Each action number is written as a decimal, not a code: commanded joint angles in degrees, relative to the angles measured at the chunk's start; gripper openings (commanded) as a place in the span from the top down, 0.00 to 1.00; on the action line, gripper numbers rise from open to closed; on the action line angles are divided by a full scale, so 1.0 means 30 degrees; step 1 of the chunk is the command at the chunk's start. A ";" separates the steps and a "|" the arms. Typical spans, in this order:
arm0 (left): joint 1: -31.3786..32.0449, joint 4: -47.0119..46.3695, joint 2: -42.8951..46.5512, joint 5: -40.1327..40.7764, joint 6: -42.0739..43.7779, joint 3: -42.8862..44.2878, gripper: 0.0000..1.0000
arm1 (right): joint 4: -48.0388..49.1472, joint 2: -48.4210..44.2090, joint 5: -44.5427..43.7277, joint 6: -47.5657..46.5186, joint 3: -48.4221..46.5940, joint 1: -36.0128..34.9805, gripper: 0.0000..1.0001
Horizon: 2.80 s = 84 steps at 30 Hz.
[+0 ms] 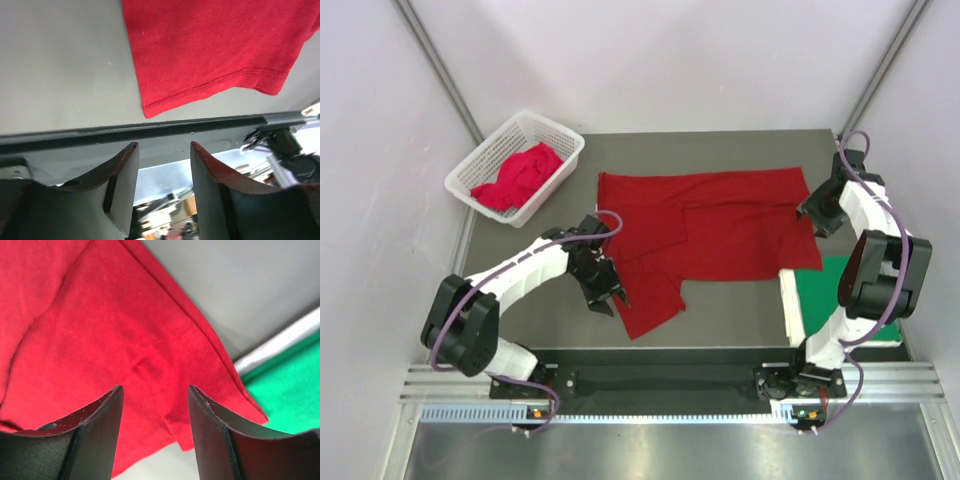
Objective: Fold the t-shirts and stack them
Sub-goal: Fold the tshirt
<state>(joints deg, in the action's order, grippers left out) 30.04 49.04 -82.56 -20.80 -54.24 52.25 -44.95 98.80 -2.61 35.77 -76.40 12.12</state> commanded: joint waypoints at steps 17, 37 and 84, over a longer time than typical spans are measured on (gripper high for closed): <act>0.4634 -0.1725 -0.1013 0.2743 -0.9254 -0.1360 0.57 | 0.1946 -0.3082 0.0431 -0.0380 0.2381 -0.0114 0.47; 0.5337 -0.4656 -0.2271 0.3270 -0.9929 -0.3296 0.66 | 0.2415 -0.3227 0.0636 -0.0292 0.3494 0.0266 0.50; -0.0698 -0.1961 -0.3591 0.6433 -0.0526 0.7631 1.00 | -0.2273 -0.4870 0.0081 0.3280 0.5018 0.1732 0.52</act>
<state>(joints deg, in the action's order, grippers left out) 28.21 44.80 -92.95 -2.57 -59.66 71.94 -52.84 83.44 -0.10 42.57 -60.69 16.34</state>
